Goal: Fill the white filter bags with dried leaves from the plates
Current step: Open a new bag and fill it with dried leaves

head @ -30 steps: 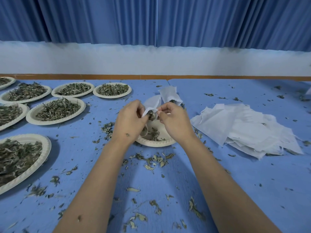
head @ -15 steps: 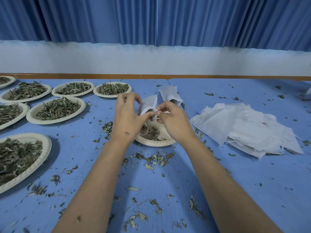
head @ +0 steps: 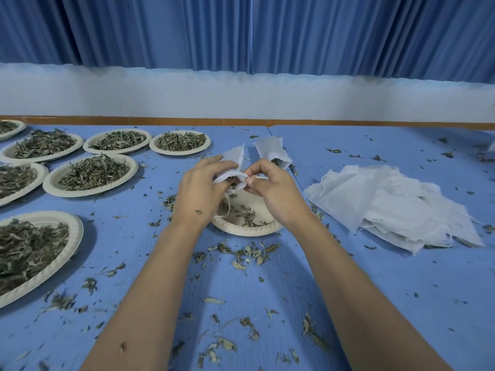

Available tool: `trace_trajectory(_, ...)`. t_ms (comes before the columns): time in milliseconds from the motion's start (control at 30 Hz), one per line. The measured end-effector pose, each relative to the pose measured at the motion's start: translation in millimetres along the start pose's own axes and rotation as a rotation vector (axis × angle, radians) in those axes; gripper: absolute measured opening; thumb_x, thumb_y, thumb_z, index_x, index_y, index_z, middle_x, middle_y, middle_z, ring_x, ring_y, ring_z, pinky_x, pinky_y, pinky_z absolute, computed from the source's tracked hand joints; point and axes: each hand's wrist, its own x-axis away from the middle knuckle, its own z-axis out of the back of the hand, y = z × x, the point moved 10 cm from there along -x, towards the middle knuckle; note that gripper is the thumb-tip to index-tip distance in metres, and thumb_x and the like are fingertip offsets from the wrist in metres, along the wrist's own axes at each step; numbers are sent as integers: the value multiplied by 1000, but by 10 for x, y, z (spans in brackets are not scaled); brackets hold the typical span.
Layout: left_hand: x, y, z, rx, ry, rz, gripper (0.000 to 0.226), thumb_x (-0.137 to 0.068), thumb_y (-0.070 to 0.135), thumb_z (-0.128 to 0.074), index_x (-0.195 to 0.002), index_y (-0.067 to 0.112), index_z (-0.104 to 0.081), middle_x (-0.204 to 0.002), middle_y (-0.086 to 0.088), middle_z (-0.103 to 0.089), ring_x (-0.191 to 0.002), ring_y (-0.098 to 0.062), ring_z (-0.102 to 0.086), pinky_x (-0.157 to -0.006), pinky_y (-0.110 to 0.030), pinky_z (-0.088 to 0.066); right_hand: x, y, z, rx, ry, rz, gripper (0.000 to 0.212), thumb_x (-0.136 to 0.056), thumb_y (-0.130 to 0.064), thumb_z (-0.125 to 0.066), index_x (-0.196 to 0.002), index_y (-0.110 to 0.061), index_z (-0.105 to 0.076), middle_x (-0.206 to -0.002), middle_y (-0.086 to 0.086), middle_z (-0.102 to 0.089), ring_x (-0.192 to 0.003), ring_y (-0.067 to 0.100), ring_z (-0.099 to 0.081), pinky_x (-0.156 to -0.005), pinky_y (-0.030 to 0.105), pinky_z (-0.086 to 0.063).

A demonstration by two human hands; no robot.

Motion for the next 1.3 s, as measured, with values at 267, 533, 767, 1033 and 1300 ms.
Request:
trace_trajectory(267,7,-133,148,137,77,176,32,-78,4,-59,-98,25,-74,-87,7,-71,-54,6,-53,-48,-6,-38,-50,-21,-55,249,-120,-25,11,-85,-18,-63,-96,-20,-61,-96,-5,-63,-82,12,-62,-71,25,-51)
trace_trajectory(533,-7,-100,190,222,68,219,24,-84,20,-60,-91,41,-65,-79,17,-66,-64,-1,-58,-58,-24,-48,-30,178,-110,822,-202,-79,26,-99,-32,-36,-89,-11,-47,-70,-2,-43,-62,14,-42,-53,30,-32)
trace_trajectory(767,0,-225,84,382,-2,350,27,-90,17,-49,-104,33,-65,-92,13,-61,-73,1,-55,-55,-19,-41,15,326,-280,307,-223,-234,21,-97,-19,-39,-97,-7,-56,-95,15,-64,-78,25,-64,-79,33,-56)
trace_trajectory(1033,3,-266,92,396,43,360,33,-92,10,-41,-113,29,-58,-86,14,-56,-65,-2,-49,-53,-15,-39,-105,203,-272,649,-165,42,38,-91,-12,-49,-129,-15,-51,-140,5,-44,-127,22,-42,-105,36,-35)
trace_trajectory(1300,-3,-287,86,426,68,360,29,-92,9,-41,-111,25,-57,-77,12,-53,-55,-3,-44,-41,-7,-33,3,193,-682,838,-398,150,31,-91,-5,-45,-114,-13,-65,-114,9,-64,-103,29,-55,-87,37,-47)
